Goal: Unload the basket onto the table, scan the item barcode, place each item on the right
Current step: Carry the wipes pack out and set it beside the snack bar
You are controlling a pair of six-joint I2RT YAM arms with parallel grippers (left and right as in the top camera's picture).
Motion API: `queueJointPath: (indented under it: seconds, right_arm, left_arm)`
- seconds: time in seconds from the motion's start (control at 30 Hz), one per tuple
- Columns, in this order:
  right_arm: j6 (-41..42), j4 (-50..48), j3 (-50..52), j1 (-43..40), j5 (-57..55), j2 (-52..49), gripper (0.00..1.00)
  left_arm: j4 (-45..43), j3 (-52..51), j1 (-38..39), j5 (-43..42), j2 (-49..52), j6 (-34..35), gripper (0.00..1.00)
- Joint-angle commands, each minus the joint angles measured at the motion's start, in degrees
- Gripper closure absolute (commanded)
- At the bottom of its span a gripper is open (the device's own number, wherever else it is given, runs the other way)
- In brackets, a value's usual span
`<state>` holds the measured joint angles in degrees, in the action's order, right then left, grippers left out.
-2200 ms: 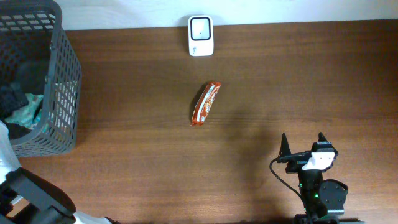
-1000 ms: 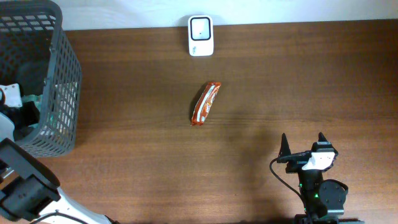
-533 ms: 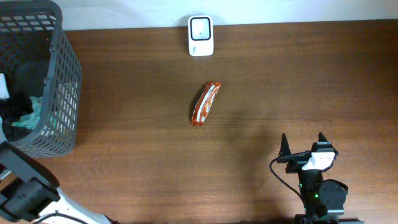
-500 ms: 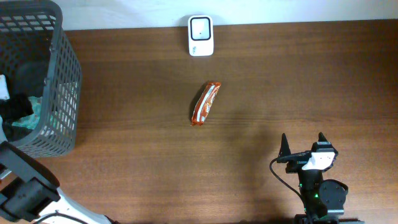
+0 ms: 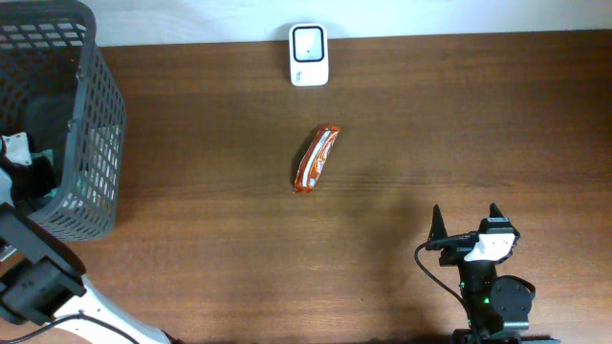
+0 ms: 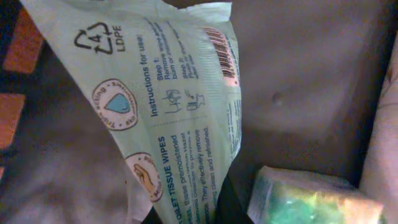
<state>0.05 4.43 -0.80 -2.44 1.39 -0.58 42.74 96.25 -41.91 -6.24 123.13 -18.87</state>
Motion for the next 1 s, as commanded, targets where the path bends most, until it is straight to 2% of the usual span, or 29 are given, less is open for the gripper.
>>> queueJointPath:
  seconds: [0.0,0.03,0.1,0.2,0.27,0.33,0.4,0.43,0.53,0.57,0.67,0.7,0.73,0.83,0.97]
  right_arm:
    - [0.4,0.1,0.5,-0.2,-0.5,0.4,0.01]
    - [0.4,0.1,0.5,-0.2,-0.5,0.4,0.01]
    - [0.4,0.1,0.5,-0.2,-0.5,0.4,0.01]
    - [0.4,0.1,0.5,-0.2,-0.5,0.4,0.01]
    - [0.4,0.1,0.5,-0.2,-0.5,0.4,0.01]
    - [0.4,0.1,0.5,-0.2,-0.5,0.4,0.01]
    - [0.4,0.1,0.5,-0.2,-0.5,0.4,0.01]
    - [0.4,0.1,0.5,-0.2,-0.5,0.4,0.01]
    - [0.4,0.1,0.5,-0.2,-0.5,0.4,0.01]
    - [0.4,0.1,0.5,-0.2,-0.5,0.4,0.01]
    - [0.4,0.1,0.5,-0.2,-0.5,0.4,0.01]
    - [0.4,0.1,0.5,-0.2,-0.5,0.4,0.01]
    - [0.4,0.1,0.5,-0.2,-0.5,0.4,0.01]
    - [0.4,0.1,0.5,-0.2,-0.5,0.4,0.01]
    - [0.4,0.1,0.5,-0.2,-0.5,0.4,0.01]
  left_arm:
    - [1.6,8.6,-0.3,-0.7,-2.5,14.2,1.0]
    - [2.5,12.4,-0.2,-3.1,-4.1,17.8,1.0]
    - [3.2,18.4,0.0,-10.6,-7.7,20.7,1.0]
    - [3.1,23.5,1.8,-14.0,-14.8,24.7,1.0]
    - [2.7,23.7,3.5,-14.4,-18.9,26.7,1.0]
    - [2.1,23.7,5.9,-19.8,-22.3,27.2,1.0]
    - [1.7,23.7,10.2,-27.8,-25.0,27.3,1.0]
    - [1.7,23.7,12.0,-29.1,-25.7,28.1,1.0]
    - [3.8,23.7,22.3,-30.0,-26.9,38.4,1.0]
    - [5.1,23.6,25.7,-29.9,-26.9,39.0,1.0]
    - [11.5,22.3,36.8,-22.6,-26.3,39.0,1.0]
    - [13.8,21.7,39.7,-18.7,-25.9,39.0,0.97]
    - [15.9,21.2,43.3,-13.3,-25.2,39.0,1.0]
    - [21.2,19.7,52.1,1.7,-21.2,39.0,1.0]
    - [22.5,15.9,59.1,4.6,-12.8,39.0,1.0]
